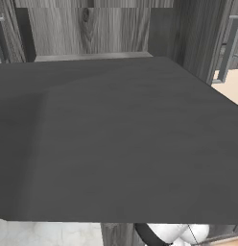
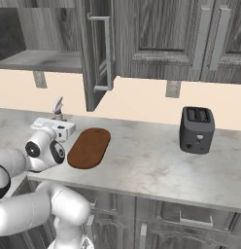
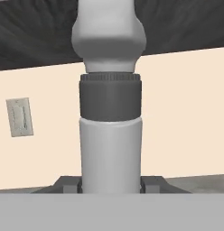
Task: Grab the spray bottle from the cabinet, then place it next to the cutting board for sanitizing. Then grab the dish brush from the countertop next to the sink and place it next to the cutting board.
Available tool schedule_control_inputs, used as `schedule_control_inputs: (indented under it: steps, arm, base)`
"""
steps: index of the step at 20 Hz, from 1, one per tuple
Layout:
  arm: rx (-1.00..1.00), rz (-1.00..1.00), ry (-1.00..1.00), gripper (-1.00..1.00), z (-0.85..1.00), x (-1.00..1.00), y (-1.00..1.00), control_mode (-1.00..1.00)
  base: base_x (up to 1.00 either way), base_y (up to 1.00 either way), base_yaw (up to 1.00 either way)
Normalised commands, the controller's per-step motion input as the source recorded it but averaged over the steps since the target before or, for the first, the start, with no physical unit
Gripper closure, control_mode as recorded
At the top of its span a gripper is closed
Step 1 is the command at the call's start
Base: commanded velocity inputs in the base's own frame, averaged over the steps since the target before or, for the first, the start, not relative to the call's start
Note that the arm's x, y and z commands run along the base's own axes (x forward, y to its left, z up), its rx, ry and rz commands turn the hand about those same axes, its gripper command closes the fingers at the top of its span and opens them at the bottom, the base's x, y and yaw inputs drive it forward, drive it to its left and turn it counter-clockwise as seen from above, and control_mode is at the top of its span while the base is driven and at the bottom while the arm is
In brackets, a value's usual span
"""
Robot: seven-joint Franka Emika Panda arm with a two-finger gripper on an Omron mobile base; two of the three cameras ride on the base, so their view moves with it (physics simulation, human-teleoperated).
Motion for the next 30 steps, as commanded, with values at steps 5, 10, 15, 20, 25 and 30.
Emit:
schedule_control_inputs:
  steps: [5, 10, 15, 20, 25, 30]
  arm:
    - [0.0, 0.0, 0.03, 1.0, -0.08, 0.18, 0.09, -1.0]
    - [0.0, 0.0, 0.03, 1.0, -0.15, 0.18, 0.07, -1.0]
    - [0.0, 0.0, 0.01, 1.0, -0.22, 0.13, 0.06, -1.0]
    - [0.0, 0.0, 0.0, 1.0, -0.31, 0.05, 0.02, -1.0]
    - [0.0, 0.0, 0.0, 1.0, -0.33, 0.03, 0.0, -1.0]
    - [0.0, 0.0, 0.0, 1.0, -0.32, 0.01, 0.0, -1.0]
  base:
    - [0.0, 0.0, 0.0]
    - [0.0, 0.0, 0.0]
    - [0.0, 0.0, 0.0]
    - [0.0, 0.0, 0.0]
    - [0.0, 0.0, 0.0]
    - [0.0, 0.0, 0.0]
